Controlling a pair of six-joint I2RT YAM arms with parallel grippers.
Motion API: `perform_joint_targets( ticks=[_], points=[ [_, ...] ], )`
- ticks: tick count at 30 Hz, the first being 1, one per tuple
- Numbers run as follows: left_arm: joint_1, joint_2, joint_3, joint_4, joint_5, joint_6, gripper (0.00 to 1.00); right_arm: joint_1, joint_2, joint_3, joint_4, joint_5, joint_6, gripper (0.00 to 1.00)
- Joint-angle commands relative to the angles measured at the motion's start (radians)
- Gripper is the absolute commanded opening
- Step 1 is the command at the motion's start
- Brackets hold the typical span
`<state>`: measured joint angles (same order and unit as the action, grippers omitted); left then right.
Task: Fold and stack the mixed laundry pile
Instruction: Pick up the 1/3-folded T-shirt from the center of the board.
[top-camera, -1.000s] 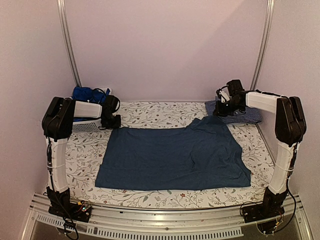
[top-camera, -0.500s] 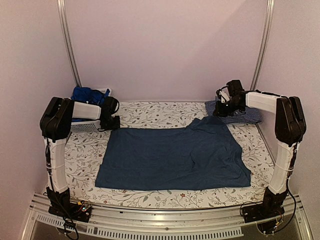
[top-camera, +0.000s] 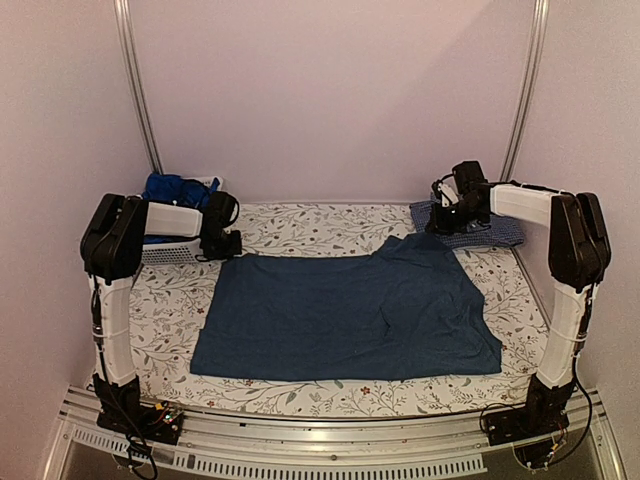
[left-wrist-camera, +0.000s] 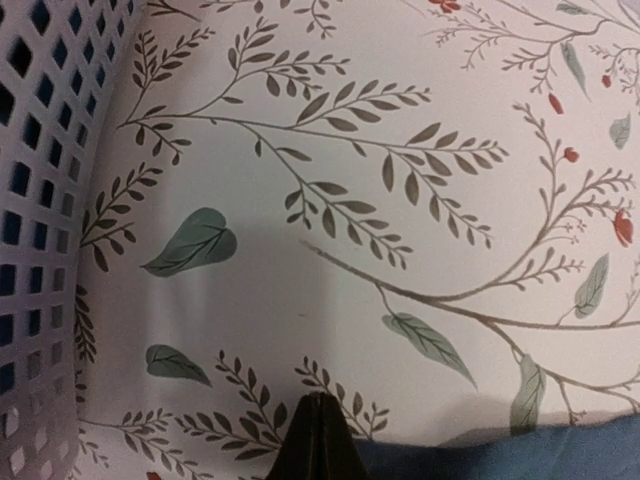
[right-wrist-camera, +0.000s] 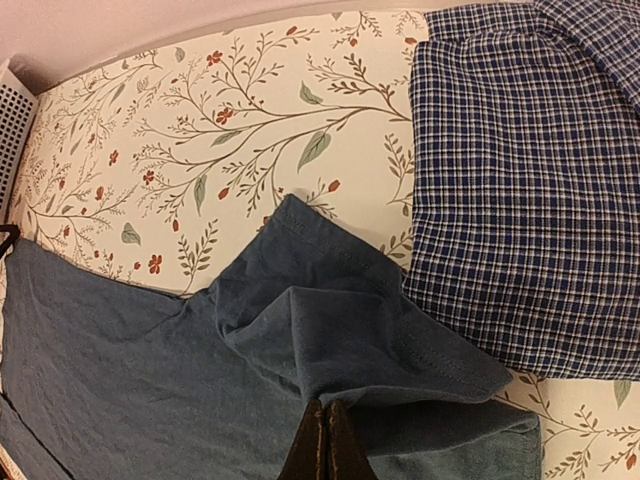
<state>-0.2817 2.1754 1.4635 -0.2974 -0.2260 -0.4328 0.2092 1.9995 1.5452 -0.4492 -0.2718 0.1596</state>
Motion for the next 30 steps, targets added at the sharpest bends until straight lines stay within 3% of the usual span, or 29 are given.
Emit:
perform_joint_targets(
  ticks=[1,5,8,12,25,30],
  points=[
    [-0.010,-0.023,0.045,-0.035,0.010,0.037,0.00,-0.004,-0.006,0.041,-0.010,0.007,-0.013,0.00],
    [-0.006,-0.046,0.061,-0.058,-0.005,0.047,0.02,-0.006,-0.007,0.057,-0.015,0.003,-0.014,0.00],
    [-0.008,-0.054,0.049,-0.073,-0.022,0.034,0.21,-0.007,-0.002,0.055,-0.016,-0.004,-0.012,0.00],
    [-0.009,-0.058,0.024,-0.064,-0.026,0.024,0.27,-0.006,-0.002,0.050,-0.016,-0.008,-0.011,0.00],
    [-0.009,0.033,0.036,-0.098,-0.001,-0.001,0.27,-0.005,-0.001,0.052,-0.017,-0.003,-0.013,0.00],
    [-0.020,0.060,0.029,-0.095,0.036,-0.008,0.18,-0.005,0.009,0.057,-0.018,-0.006,-0.010,0.00]
  ],
)
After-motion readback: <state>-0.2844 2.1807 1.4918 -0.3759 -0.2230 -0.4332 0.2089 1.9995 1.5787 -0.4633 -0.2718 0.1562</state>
